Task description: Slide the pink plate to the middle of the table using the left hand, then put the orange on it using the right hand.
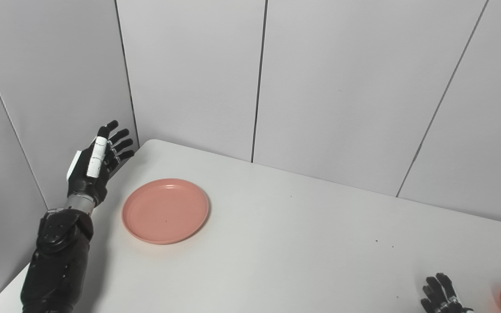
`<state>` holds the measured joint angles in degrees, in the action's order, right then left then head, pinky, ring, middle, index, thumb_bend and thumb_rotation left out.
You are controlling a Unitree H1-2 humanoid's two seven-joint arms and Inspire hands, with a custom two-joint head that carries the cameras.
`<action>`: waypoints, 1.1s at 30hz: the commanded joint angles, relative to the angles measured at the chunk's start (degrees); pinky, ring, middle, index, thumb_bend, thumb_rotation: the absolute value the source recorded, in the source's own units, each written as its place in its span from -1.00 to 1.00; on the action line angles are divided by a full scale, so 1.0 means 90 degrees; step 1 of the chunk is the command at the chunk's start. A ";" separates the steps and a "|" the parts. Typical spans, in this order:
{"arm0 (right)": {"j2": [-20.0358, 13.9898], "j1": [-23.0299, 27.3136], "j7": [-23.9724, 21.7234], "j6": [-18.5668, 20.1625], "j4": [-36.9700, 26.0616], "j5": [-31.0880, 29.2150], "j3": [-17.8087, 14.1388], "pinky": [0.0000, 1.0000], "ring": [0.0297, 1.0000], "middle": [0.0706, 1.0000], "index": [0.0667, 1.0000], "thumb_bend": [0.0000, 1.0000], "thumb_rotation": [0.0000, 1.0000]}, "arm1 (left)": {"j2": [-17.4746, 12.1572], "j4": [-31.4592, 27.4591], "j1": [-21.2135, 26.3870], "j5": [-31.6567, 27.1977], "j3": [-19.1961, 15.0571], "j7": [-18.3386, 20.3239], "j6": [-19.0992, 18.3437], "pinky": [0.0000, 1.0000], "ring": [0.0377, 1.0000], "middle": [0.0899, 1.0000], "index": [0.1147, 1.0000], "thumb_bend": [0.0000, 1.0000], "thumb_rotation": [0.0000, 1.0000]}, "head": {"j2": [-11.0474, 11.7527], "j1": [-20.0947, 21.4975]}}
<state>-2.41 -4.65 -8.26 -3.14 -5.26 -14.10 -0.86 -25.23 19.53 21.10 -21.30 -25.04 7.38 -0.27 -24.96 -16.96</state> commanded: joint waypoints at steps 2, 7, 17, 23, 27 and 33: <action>0.0145 -0.0554 -0.0041 0.0190 0.0510 -0.0069 0.0084 1.00 0.94 0.87 0.88 0.66 1.00 | -0.0140 -0.0017 0.0242 0.0055 -0.0024 -0.0046 0.0388 0.44 0.60 0.63 0.68 0.99 0.67 | -0.0007 -0.0007; 0.0142 -0.0562 -0.0044 0.0210 0.0490 -0.0079 0.0088 1.00 0.94 0.88 0.89 0.65 1.00 | -0.0126 0.0181 0.0199 0.0047 -0.0008 -0.0001 0.0530 0.38 0.58 0.59 0.70 1.00 0.60 | -0.0015 -0.0005; 0.0142 -0.0580 -0.0023 0.0212 0.0458 -0.0052 0.0103 1.00 0.91 0.86 0.87 0.68 1.00 | -0.0133 0.0472 0.0146 0.0170 0.0056 -0.0018 0.0699 0.38 0.59 0.61 0.71 1.00 0.58 | -0.0090 0.0041; 0.0151 -0.0575 -0.0032 0.0227 0.0452 -0.0094 0.0092 1.00 0.90 0.85 0.85 0.71 1.00 | -0.0050 0.0739 0.0106 0.0148 0.0123 0.0035 0.0892 0.42 0.58 0.58 0.65 1.00 0.51 | -0.0109 0.0066; 0.0147 -0.0590 -0.0043 0.0244 0.0422 -0.0107 0.0100 1.00 0.91 0.86 0.85 0.69 1.00 | -0.0057 0.1198 0.0132 0.0339 0.0325 0.0088 0.1193 0.42 0.55 0.55 0.59 1.00 0.53 | -0.0124 0.0084; 0.0167 -0.0604 -0.0014 0.0242 0.0395 -0.0074 0.0111 0.97 0.88 0.84 0.83 0.71 1.00 | -0.0038 0.1604 0.0196 0.0731 0.0630 -0.0075 0.1492 0.47 0.51 0.53 0.57 1.00 0.57 | -0.0151 0.0109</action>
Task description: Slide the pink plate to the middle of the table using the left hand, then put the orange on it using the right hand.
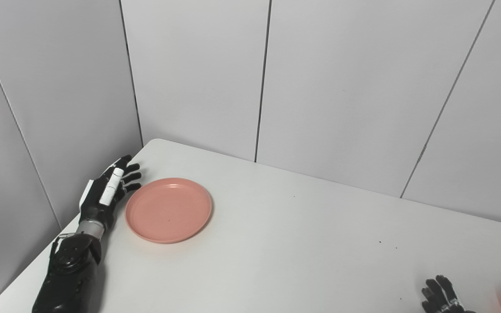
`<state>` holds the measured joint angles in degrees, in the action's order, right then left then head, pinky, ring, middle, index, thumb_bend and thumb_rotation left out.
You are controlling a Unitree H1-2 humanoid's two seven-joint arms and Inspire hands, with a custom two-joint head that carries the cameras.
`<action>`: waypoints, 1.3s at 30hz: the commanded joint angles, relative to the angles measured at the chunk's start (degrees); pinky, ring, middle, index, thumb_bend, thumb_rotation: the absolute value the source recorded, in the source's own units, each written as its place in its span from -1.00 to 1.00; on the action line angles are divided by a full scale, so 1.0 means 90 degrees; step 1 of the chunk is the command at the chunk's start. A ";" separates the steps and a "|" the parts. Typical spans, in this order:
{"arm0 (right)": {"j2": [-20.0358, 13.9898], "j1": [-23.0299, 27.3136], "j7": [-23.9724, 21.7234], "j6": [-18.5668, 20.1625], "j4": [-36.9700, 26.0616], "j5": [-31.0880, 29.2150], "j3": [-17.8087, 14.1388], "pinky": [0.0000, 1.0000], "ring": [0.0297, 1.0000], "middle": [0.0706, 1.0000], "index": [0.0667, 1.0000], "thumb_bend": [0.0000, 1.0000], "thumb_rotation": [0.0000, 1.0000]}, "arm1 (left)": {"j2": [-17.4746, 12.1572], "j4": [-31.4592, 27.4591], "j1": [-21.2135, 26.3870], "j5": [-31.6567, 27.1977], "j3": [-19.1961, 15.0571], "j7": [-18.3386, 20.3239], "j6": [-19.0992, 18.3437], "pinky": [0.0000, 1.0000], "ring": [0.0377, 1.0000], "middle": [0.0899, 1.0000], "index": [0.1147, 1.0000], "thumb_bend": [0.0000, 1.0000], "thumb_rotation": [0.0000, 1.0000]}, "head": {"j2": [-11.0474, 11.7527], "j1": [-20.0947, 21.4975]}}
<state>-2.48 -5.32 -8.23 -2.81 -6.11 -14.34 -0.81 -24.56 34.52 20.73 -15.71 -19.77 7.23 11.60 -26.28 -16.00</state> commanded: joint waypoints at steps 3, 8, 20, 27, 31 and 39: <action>0.0184 -0.0530 -0.0005 0.0228 0.0477 -0.0041 0.0108 0.97 0.88 0.84 0.83 0.74 1.00 | -0.0049 -0.0127 0.0240 0.0123 0.0096 -0.0066 0.0142 0.48 0.57 0.56 0.59 0.99 0.56 | -0.0013 0.0016; 0.0183 -0.0531 -0.0009 0.0205 0.0457 -0.0007 0.0129 0.97 0.88 0.83 0.82 0.73 1.00 | 0.0099 -0.0433 0.0206 0.0041 0.0100 -0.0195 -0.0208 0.51 0.63 0.58 0.58 1.00 0.55 | -0.0023 0.0018; 0.0204 -0.0544 -0.0004 0.0197 0.0438 0.0007 0.0144 0.96 0.88 0.83 0.83 0.73 1.00 | 0.0242 -0.0936 0.0113 -0.0075 0.0120 -0.0094 -0.0709 0.68 0.73 0.72 0.68 0.93 0.59 | -0.0056 0.0053; 0.0217 -0.0544 0.0027 0.0247 0.0420 0.0033 0.0168 0.98 0.90 0.84 0.83 0.71 1.00 | 0.0271 -0.1101 0.0065 -0.0168 0.0183 0.0028 -0.0859 0.71 0.73 0.71 0.68 0.87 0.62 | -0.0074 0.0071; 0.0216 -0.0550 0.0011 0.0244 0.0403 0.0034 0.0182 0.97 0.89 0.83 0.82 0.72 1.00 | 0.0306 -0.1114 0.0073 -0.0405 0.0158 0.0172 -0.1048 0.76 0.76 0.72 0.69 0.88 0.60 | -0.0090 0.0089; 0.0228 -0.0571 0.0023 0.0261 0.0366 0.0058 0.0187 0.94 0.90 0.84 0.83 0.67 1.00 | 0.0529 -0.1274 0.0047 -0.0704 0.0074 0.0116 -0.1399 0.68 0.75 0.72 0.71 0.89 0.68 | -0.0099 0.0106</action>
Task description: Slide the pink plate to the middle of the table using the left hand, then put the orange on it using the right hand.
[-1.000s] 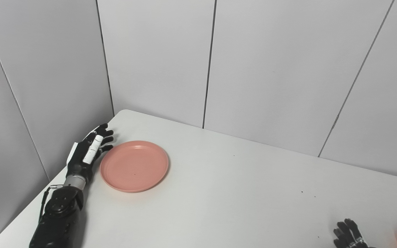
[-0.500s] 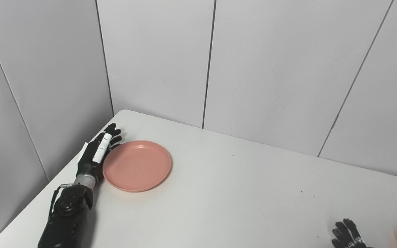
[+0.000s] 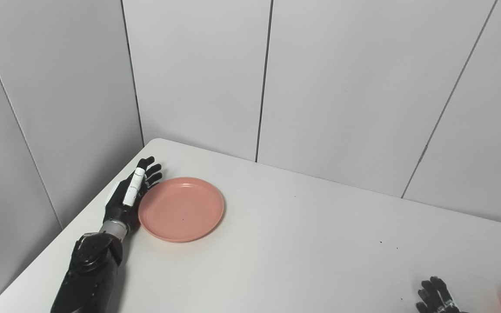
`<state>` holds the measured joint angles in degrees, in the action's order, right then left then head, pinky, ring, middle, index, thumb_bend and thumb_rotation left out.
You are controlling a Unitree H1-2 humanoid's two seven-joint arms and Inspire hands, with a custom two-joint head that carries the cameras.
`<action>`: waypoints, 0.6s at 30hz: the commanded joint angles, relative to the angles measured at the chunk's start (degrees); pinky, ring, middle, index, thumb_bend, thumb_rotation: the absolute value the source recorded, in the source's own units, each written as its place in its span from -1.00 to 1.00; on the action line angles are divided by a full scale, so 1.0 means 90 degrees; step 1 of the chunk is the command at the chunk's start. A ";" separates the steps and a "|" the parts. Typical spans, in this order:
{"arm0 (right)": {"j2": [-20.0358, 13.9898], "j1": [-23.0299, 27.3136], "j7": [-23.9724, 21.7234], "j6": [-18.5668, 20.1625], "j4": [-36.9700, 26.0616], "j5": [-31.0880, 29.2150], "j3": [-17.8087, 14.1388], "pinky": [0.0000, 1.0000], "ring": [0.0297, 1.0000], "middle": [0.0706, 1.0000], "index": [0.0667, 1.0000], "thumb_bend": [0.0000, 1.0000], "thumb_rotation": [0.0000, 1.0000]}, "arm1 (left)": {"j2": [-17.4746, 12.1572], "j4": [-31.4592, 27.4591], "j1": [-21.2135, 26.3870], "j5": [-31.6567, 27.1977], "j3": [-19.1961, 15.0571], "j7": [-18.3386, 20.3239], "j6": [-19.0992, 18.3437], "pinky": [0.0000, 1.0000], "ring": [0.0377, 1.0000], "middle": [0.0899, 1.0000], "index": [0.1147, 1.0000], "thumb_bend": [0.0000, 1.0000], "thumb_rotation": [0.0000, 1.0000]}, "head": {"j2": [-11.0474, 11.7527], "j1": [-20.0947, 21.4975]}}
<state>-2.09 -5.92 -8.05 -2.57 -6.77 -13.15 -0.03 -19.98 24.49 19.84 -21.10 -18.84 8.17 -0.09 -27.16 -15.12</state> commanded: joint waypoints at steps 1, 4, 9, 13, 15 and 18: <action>0.0185 -0.0504 0.0000 0.0232 0.0439 -0.0072 0.0102 0.95 0.90 0.84 0.83 0.67 1.00 | 0.0082 -0.0214 0.0133 -0.0180 -0.0060 -0.0020 -0.0189 0.68 0.76 0.72 0.72 0.90 0.67 | -0.0002 0.0008; 0.0188 -0.0502 -0.0012 0.0243 0.0429 -0.0090 0.0100 0.95 0.89 0.84 0.83 0.66 1.00 | 0.0257 -0.0363 0.0078 -0.0296 -0.0107 -0.0104 -0.0387 0.68 0.77 0.75 0.73 0.93 0.63 | -0.0021 0.0026; 0.0196 -0.0517 0.0001 0.0239 0.0394 -0.0060 0.0112 0.94 0.88 0.82 0.82 0.66 1.00 | 0.0386 -0.0482 -0.0017 -0.0288 -0.0068 -0.0037 -0.0462 0.65 0.75 0.77 0.73 0.93 0.64 | -0.0046 0.0050; 0.0202 -0.0530 -0.0010 0.0232 0.0375 -0.0072 0.0117 0.92 0.86 0.81 0.82 0.66 1.00 | 0.0491 -0.0450 -0.0039 -0.0349 -0.0079 0.0036 -0.0388 0.72 0.76 0.75 0.73 0.91 0.64 | -0.0057 0.0063; 0.0206 -0.0533 -0.0017 0.0224 0.0367 -0.0078 0.0119 0.93 0.87 0.82 0.82 0.67 1.00 | 0.0501 -0.0395 -0.0041 -0.0364 -0.0067 0.0105 -0.0322 0.72 0.75 0.73 0.74 0.89 0.65 | -0.0066 0.0072; 0.0211 -0.0532 -0.0028 0.0226 0.0363 -0.0103 0.0113 0.93 0.86 0.82 0.82 0.66 1.00 | 0.0536 -0.0360 -0.0051 -0.0311 -0.0031 0.0110 -0.0280 0.66 0.72 0.69 0.73 0.86 0.64 | -0.0075 0.0082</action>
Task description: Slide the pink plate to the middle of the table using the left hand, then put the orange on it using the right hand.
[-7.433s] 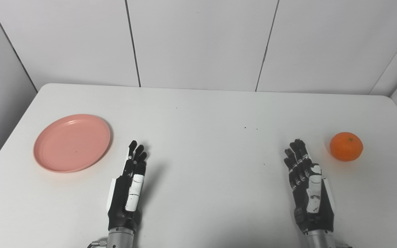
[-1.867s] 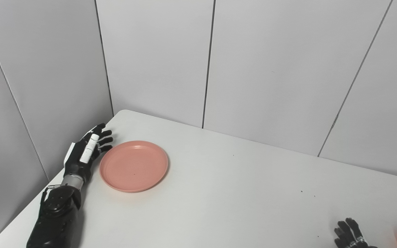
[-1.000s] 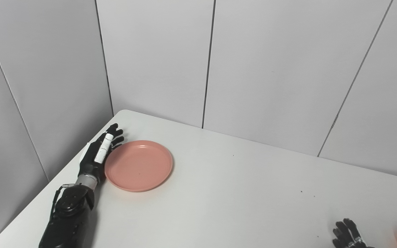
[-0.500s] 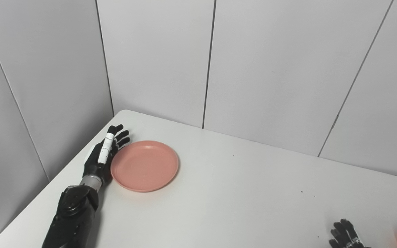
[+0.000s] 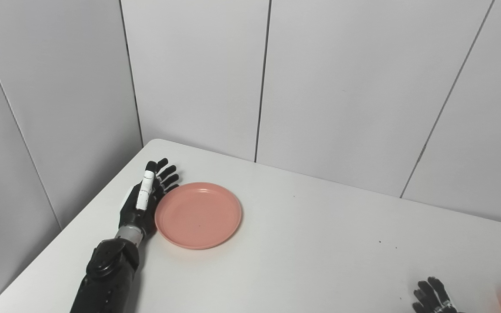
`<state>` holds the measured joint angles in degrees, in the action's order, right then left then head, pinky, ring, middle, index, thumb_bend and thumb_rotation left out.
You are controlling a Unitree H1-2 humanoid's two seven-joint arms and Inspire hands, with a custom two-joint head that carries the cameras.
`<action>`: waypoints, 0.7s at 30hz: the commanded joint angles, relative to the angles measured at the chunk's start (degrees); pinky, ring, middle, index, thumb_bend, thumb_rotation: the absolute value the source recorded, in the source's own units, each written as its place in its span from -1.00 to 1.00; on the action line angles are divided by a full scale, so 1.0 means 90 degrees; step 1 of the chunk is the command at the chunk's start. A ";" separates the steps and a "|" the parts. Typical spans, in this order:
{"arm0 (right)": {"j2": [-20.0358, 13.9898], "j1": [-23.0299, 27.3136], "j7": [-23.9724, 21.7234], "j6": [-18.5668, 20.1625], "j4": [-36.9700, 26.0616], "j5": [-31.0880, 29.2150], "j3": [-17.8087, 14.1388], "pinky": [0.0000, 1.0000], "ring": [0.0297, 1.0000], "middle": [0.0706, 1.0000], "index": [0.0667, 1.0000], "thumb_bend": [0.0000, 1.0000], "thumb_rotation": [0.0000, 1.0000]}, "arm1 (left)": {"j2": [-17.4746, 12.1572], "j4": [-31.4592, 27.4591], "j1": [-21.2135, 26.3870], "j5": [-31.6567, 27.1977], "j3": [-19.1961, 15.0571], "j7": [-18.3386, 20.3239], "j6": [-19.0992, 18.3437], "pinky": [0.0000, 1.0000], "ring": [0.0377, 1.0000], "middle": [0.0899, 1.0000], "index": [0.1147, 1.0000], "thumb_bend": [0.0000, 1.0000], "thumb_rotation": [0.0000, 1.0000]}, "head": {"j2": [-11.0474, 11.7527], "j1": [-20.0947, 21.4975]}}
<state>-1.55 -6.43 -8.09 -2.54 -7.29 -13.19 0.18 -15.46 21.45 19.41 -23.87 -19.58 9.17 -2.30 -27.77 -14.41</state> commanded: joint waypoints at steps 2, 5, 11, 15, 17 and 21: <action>0.0150 -0.0477 -0.0040 0.0211 0.0420 -0.0114 0.0093 0.95 0.88 0.83 0.82 0.65 1.00 | 0.0115 -0.0233 -0.0051 0.0080 0.0102 -0.0142 -0.0166 0.59 0.68 0.64 0.70 0.86 0.67 | -0.0010 0.0013; 0.0149 -0.0479 -0.0055 0.0199 0.0426 -0.0121 0.0097 0.95 0.88 0.83 0.83 0.63 1.00 | 0.0185 -0.0278 -0.0073 0.0088 0.0142 -0.0175 -0.0190 0.57 0.67 0.64 0.71 0.90 0.67 | -0.0016 0.0037; 0.0158 -0.0484 -0.0027 0.0250 0.0368 -0.0079 0.0124 0.95 0.89 0.84 0.83 0.62 1.00 | 0.0324 -0.0406 -0.0132 0.0050 0.0206 -0.0189 -0.0303 0.55 0.69 0.69 0.65 0.95 0.63 | -0.0049 0.0062; 0.0166 -0.0483 -0.0009 0.0234 0.0360 -0.0053 0.0138 0.93 0.88 0.83 0.82 0.61 1.00 | 0.0433 -0.0539 -0.0200 0.0105 0.0289 -0.0295 -0.0412 0.58 0.71 0.74 0.69 0.95 0.61 | -0.0061 0.0088; 0.0161 -0.0481 -0.0023 0.0201 0.0366 -0.0042 0.0152 0.96 0.89 0.83 0.82 0.60 1.00 | 0.0506 -0.0603 -0.0229 0.0176 0.0333 -0.0451 -0.0471 0.56 0.69 0.70 0.67 0.93 0.62 | -0.0073 0.0098; 0.0169 -0.0496 -0.0035 0.0216 0.0330 -0.0065 0.0172 0.96 0.88 0.83 0.82 0.58 1.00 | 0.0640 -0.0692 -0.0264 0.0290 0.0397 -0.0701 -0.0616 0.53 0.68 0.67 0.62 0.92 0.62 | -0.0099 0.0113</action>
<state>-1.43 -6.82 -8.17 -2.51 -7.67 -13.11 0.80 -10.34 14.97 17.60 -21.79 -16.57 3.87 -5.06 -28.56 -13.54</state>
